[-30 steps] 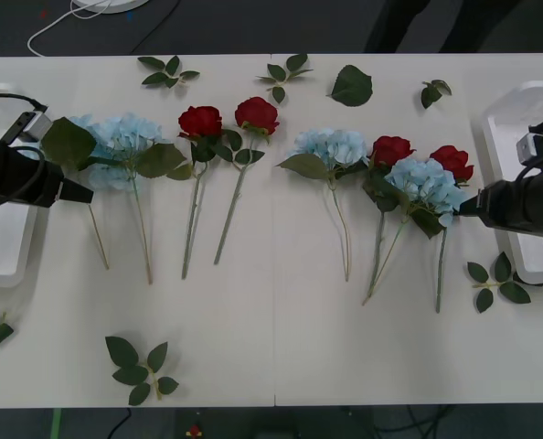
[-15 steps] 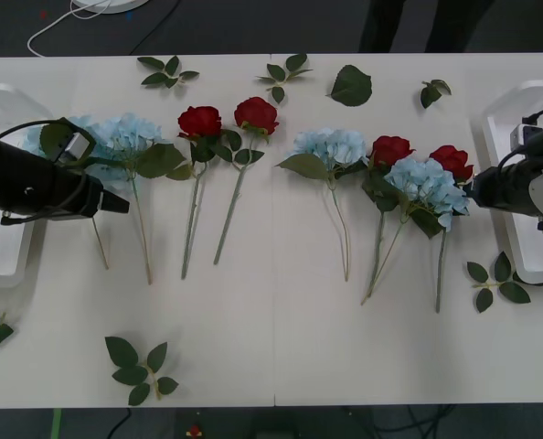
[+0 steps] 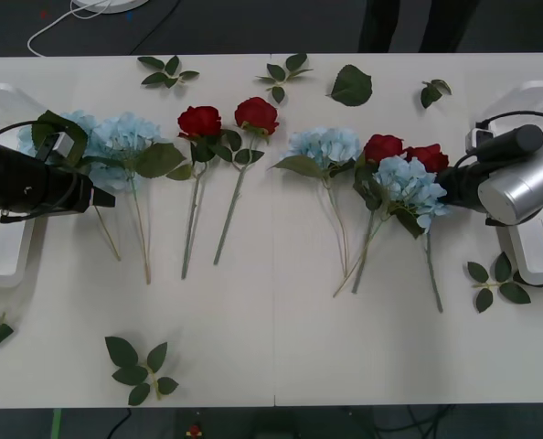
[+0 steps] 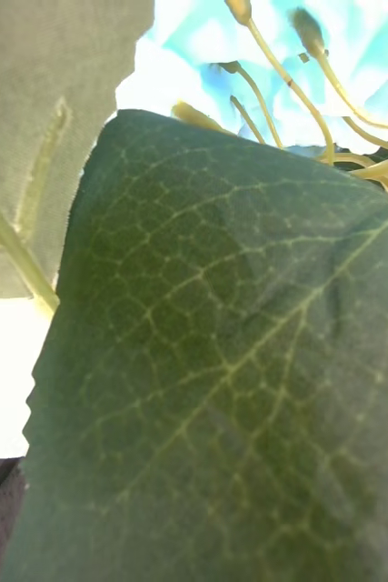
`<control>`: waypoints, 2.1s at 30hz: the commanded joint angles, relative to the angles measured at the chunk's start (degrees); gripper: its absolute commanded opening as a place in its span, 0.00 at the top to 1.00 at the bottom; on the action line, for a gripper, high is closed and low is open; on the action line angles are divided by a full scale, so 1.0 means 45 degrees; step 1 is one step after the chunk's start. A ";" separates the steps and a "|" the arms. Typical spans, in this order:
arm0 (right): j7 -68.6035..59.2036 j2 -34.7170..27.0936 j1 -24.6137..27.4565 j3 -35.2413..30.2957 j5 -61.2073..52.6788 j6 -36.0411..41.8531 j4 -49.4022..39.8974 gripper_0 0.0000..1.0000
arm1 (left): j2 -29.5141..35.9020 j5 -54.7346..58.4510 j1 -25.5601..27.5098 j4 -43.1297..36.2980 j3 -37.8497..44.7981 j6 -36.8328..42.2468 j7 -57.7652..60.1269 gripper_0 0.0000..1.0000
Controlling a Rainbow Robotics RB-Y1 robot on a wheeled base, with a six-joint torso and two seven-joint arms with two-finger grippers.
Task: Place the red flowers into the right box and the blue flowers into the left box. If a person shows an open palm, hand one flower to the person first, then continue sorting.
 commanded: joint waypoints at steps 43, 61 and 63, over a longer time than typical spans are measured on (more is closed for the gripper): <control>0.0123 -0.1605 0.0975 -0.1058 -0.0239 0.1465 -0.3711 0.00 | -0.1503 -0.0084 -0.0317 0.1872 -0.0193 -0.1817 -0.0288 1.00; 0.0104 0.0719 0.0291 -0.1038 0.0874 0.0469 -0.1289 0.00 | -0.0799 -0.1100 -0.4535 0.6501 0.2014 0.8163 -0.0855 1.00; 0.0143 0.0836 0.0233 -0.0979 0.0952 0.0372 -0.1035 0.00 | -0.0799 -0.1354 -0.4750 0.7536 0.2835 0.9237 -0.0972 1.00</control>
